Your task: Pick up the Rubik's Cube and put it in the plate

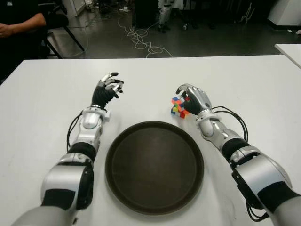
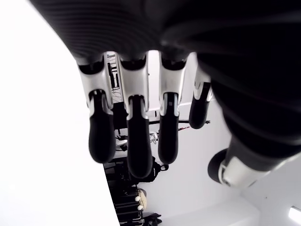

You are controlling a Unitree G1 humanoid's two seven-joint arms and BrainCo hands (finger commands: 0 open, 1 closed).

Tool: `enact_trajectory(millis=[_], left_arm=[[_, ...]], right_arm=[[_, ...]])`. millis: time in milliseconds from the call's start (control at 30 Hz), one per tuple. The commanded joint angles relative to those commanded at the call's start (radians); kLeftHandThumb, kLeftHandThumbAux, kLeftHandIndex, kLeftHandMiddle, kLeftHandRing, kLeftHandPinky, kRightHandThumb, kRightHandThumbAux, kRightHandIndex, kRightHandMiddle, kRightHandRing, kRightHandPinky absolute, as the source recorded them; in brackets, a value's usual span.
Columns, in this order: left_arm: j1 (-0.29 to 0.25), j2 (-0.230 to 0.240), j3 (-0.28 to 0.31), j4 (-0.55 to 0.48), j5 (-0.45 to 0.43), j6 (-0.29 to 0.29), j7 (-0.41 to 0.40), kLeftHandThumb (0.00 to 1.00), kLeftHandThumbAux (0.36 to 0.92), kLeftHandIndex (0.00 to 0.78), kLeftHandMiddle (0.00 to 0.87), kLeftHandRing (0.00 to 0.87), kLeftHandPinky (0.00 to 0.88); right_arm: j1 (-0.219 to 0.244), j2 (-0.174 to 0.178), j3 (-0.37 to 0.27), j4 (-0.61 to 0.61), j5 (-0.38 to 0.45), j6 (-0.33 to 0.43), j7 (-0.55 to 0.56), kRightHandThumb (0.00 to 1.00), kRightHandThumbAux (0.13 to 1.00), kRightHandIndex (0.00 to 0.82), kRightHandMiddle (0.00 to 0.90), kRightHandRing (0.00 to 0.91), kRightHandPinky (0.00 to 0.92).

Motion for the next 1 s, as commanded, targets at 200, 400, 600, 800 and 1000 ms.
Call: enact_trajectory(millis=[200, 400, 600, 800, 1000], left_arm=[[-0.001, 0.001, -0.002, 0.002, 0.004, 0.0, 0.003, 0.255, 0.638, 0.202, 0.374, 0.483, 0.558], [-0.002, 0.002, -0.002, 0.003, 0.002, 0.003, -0.002, 0.268, 0.638, 0.201, 0.365, 0.479, 0.551], [-0.004, 0.001, 0.004, 0.004, -0.006, 0.004, -0.014, 0.277, 0.635, 0.206, 0.366, 0.475, 0.548], [-0.006, 0.001, 0.006, 0.003, -0.009, 0.008, -0.015, 0.26, 0.632, 0.208, 0.361, 0.47, 0.54], [-0.005, 0.002, 0.005, 0.003, -0.008, 0.01, -0.013, 0.255, 0.643, 0.213, 0.369, 0.479, 0.549]], right_arm=[[0.0, 0.0, -0.001, 0.0, -0.002, 0.001, -0.004, 0.833, 0.694, 0.394, 0.463, 0.433, 0.509], [-0.004, -0.001, 0.006, 0.003, -0.008, 0.015, 0.015, 0.774, 0.713, 0.385, 0.393, 0.356, 0.424], [-0.012, 0.0, 0.016, 0.009, -0.013, 0.054, 0.07, 0.677, 0.742, 0.393, 0.249, 0.264, 0.321], [-0.018, 0.002, 0.023, 0.01, -0.015, 0.09, 0.109, 0.218, 0.769, 0.229, 0.174, 0.184, 0.206], [-0.02, 0.003, 0.028, 0.008, -0.015, 0.112, 0.119, 0.023, 0.764, 0.149, 0.144, 0.149, 0.152]])
